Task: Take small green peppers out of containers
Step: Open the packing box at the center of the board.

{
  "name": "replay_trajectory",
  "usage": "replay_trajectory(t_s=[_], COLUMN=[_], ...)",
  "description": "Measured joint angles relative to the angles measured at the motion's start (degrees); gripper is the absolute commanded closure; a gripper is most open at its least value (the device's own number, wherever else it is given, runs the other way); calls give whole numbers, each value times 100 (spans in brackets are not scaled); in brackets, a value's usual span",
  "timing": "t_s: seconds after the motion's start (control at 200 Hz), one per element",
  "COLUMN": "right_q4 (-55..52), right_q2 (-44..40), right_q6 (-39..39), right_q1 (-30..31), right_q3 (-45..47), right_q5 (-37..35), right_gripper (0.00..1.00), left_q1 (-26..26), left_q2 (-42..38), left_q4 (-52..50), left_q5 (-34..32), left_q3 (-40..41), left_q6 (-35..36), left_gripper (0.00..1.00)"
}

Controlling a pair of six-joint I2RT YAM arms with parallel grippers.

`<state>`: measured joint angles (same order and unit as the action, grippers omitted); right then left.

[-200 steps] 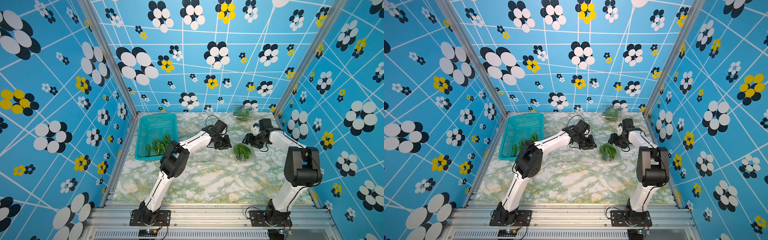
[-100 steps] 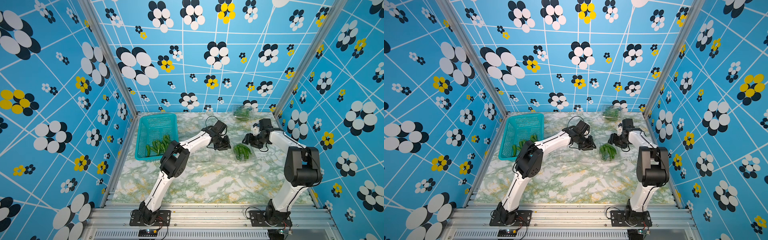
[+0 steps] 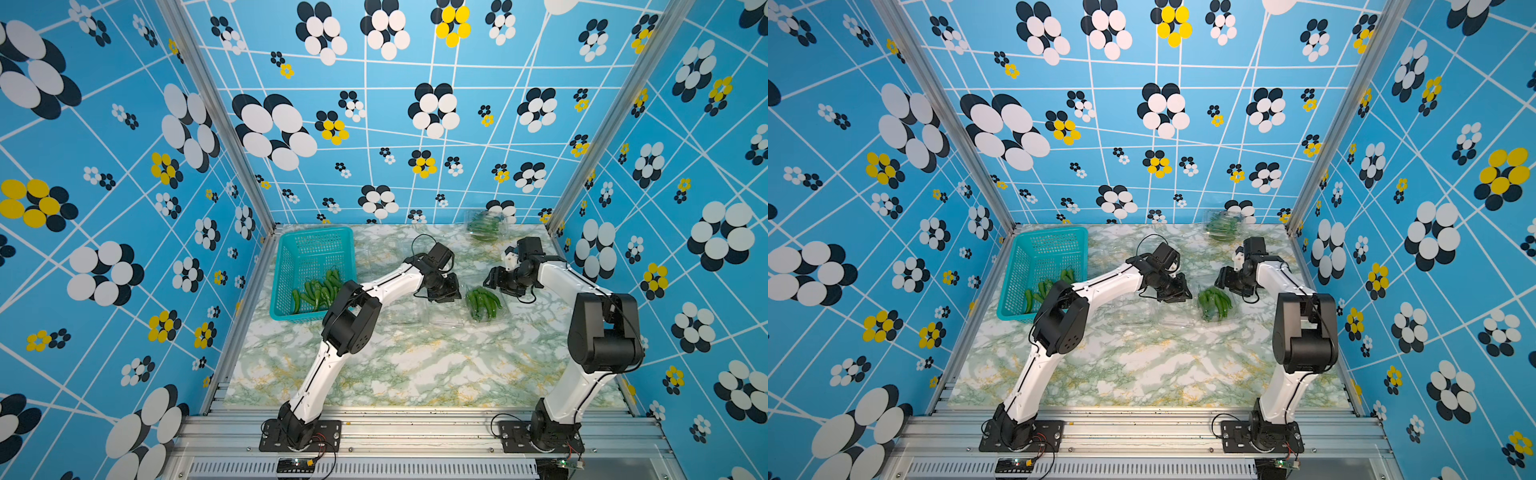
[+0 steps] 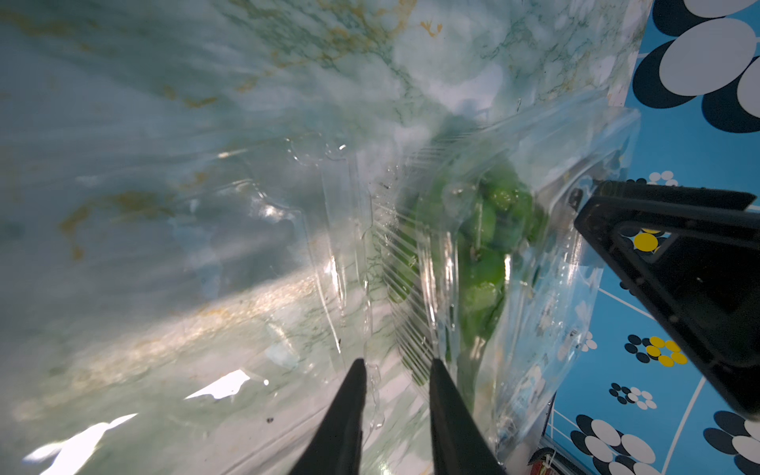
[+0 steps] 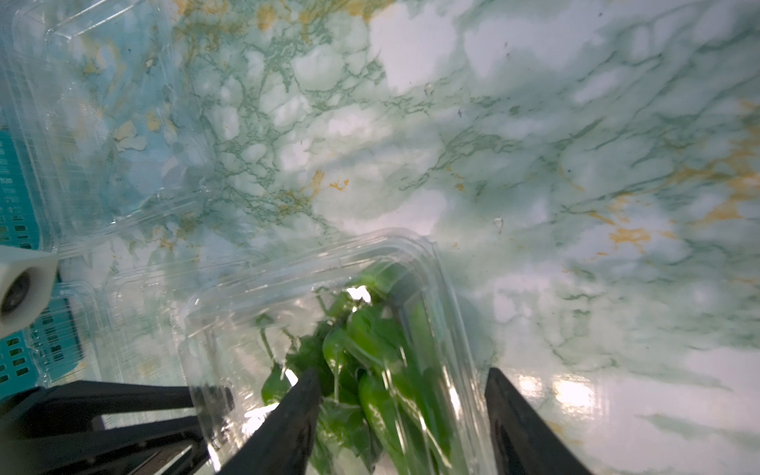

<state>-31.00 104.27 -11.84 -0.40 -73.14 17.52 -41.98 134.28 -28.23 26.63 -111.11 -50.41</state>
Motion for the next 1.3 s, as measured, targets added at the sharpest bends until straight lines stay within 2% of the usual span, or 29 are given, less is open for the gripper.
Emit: replay_trajectory(t_s=[0.784,1.179,1.304], right_q4=[46,59,42], right_q2=[11,11,11], right_q6=[-70,-81,-74], right_q1=[120,271,315], right_q3=[31,42,39], right_q5=[-20,-7,-2], right_gripper=[35,35,35], left_q1=[0,2,2], left_q2=[61,415,575], left_q4=[-4,-258,-435], left_q5=[46,15,-7], left_q3=[-94,-551,-748], left_q6=[-20,-11,7], left_gripper=[70,71,76])
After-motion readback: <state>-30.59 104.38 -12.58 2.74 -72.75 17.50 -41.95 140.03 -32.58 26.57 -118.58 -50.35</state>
